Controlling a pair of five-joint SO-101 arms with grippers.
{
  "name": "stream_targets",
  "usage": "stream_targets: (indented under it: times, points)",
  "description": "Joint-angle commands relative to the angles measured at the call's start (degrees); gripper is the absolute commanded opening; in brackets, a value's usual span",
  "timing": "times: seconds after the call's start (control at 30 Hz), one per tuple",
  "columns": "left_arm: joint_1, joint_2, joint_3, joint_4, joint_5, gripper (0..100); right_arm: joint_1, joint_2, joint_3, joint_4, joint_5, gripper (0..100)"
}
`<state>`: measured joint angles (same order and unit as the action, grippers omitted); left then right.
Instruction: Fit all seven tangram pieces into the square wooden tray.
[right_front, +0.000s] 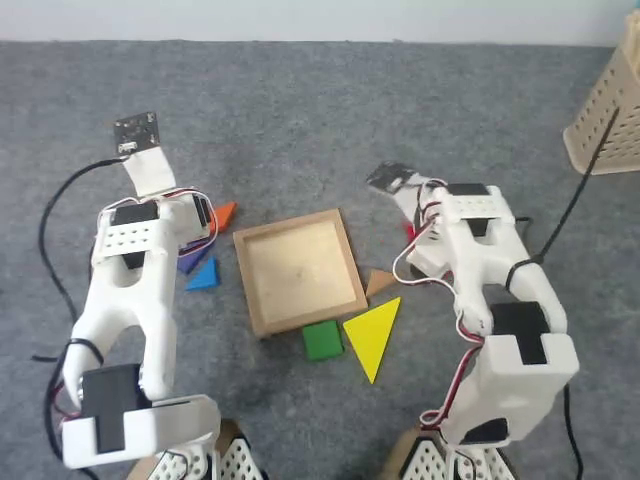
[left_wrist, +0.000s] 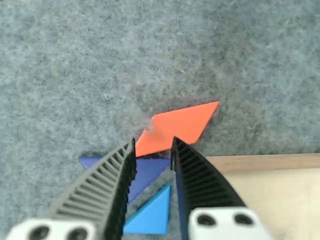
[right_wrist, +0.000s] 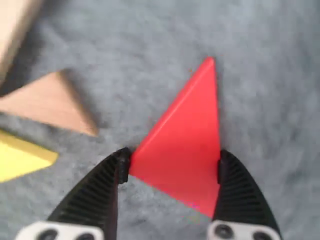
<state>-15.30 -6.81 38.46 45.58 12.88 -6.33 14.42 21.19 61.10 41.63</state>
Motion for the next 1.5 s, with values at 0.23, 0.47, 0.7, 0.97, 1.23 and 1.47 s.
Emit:
stream_targets:
  times: [0.23,0.47,0.7,0.97,1.23,1.47]
  points:
    - [0.0,-2.9,-2.3,-1.2,0.4,11,0.7,-16.5,-3.1,11.3,-12.1,11.2]
    - [0.0,-2.9,-2.3,-1.2,0.4,11,-4.7,-28.0,-3.0,16.9,-14.1,11.2]
    - [0.0,-2.9,-2.3,-1.2,0.4,11,-14.9,-27.9,-5.6,16.0,-15.8,11.2]
    - [-0.1,-2.9,-2.3,-1.2,0.4,11,-27.3,-16.6,-13.3,10.9,-6.0,11.2]
    - [-0.1,-2.9,-2.3,-1.2,0.4,11,-32.7,-4.7,-19.0,9.7,8.0,11.2]
    - [0.1,-3.2,-2.3,-1.2,0.4,11,-32.8,1.6,-25.4,9.7,16.7,11.2]
